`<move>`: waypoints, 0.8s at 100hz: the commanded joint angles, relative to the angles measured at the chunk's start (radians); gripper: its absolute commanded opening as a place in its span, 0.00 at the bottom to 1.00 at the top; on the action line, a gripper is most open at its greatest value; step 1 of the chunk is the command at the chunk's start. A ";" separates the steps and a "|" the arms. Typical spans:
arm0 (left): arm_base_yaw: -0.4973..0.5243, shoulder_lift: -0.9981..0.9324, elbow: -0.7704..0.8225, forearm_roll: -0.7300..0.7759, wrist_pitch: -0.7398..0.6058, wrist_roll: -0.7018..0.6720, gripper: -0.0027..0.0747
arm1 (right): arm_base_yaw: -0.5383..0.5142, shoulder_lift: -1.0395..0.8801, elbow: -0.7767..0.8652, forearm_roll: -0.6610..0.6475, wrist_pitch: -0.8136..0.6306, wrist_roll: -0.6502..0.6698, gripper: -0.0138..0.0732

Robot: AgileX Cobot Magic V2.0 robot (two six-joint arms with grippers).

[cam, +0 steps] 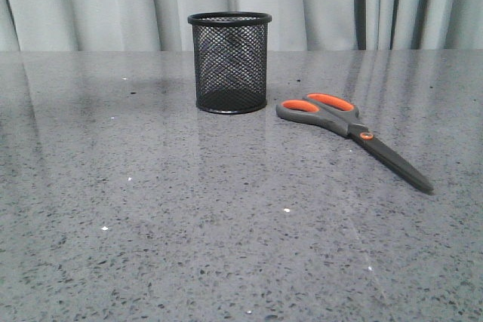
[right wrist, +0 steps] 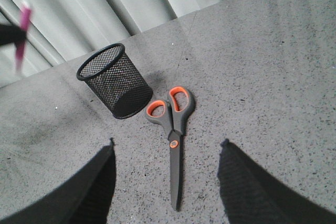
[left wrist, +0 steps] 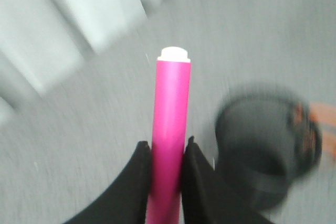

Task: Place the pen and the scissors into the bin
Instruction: 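Lift the pink marker over the mesh cup and drop it in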

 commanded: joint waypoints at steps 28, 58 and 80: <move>-0.135 -0.045 0.100 -0.942 -0.026 0.624 0.01 | -0.006 0.019 -0.027 0.000 -0.056 -0.013 0.61; -0.213 0.059 0.146 -0.942 0.053 0.730 0.01 | -0.006 0.019 -0.027 0.000 -0.031 -0.013 0.61; -0.213 0.119 0.146 -0.942 0.049 0.749 0.01 | -0.006 0.019 -0.027 0.000 -0.014 -0.013 0.61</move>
